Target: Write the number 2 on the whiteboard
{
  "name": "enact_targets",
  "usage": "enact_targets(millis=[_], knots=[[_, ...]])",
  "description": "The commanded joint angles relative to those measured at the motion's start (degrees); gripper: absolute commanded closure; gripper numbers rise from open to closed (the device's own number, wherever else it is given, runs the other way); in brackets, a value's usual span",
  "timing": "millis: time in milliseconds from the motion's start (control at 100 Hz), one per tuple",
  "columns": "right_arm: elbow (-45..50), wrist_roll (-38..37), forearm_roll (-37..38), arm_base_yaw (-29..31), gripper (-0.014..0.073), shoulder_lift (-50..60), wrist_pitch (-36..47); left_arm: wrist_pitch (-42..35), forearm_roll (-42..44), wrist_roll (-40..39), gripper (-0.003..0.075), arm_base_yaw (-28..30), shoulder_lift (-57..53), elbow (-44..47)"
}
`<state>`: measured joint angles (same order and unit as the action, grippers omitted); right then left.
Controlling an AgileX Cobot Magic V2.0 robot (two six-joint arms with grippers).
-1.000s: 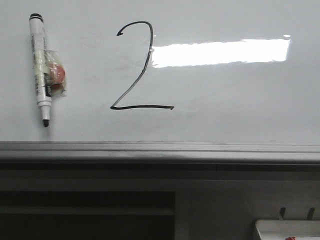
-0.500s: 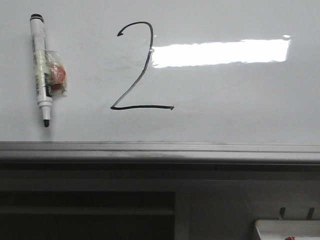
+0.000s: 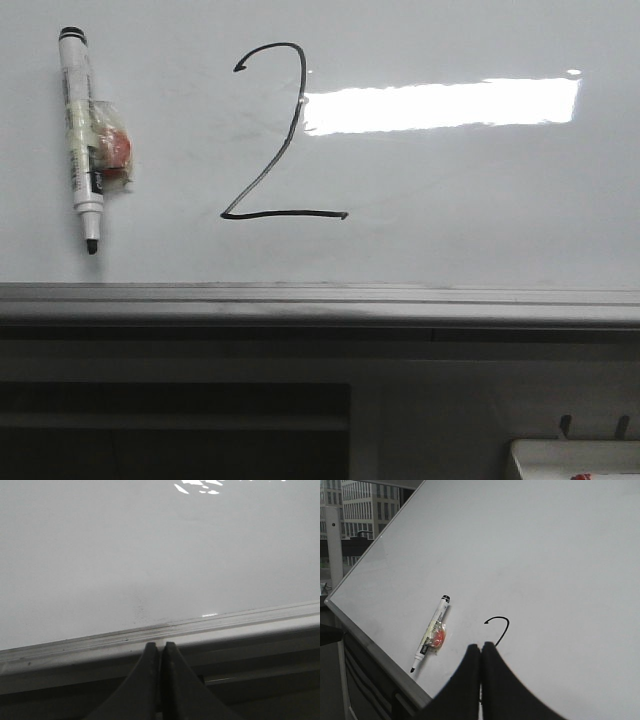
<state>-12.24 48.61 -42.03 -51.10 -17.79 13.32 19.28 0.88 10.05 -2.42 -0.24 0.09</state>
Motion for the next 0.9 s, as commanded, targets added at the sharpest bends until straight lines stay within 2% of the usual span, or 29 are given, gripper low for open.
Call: enact_targets(millis=[0,770,850,890], knots=[[-1.3,0.3,0.7,0.3,0.0655,-0.4,3.0,-2.5,0.4,0.0,0.0741,0.2,-1.5,0.6],[-0.6,0.3,0.7,0.3,0.0655,-0.4,3.0,-2.5,0.4,0.0,0.0741,0.2,-1.5,0.6],[-0.6,-2.5,0.8,0.3,0.0655,-0.4,1.7,-2.5,0.4,0.0,0.0741,0.2,-1.5,0.6],[-0.6,-6.8,3.0,0.5,0.0655,-0.4,0.4,-2.5,0.4,0.0,0.0741,0.2,-1.5,0.6]])
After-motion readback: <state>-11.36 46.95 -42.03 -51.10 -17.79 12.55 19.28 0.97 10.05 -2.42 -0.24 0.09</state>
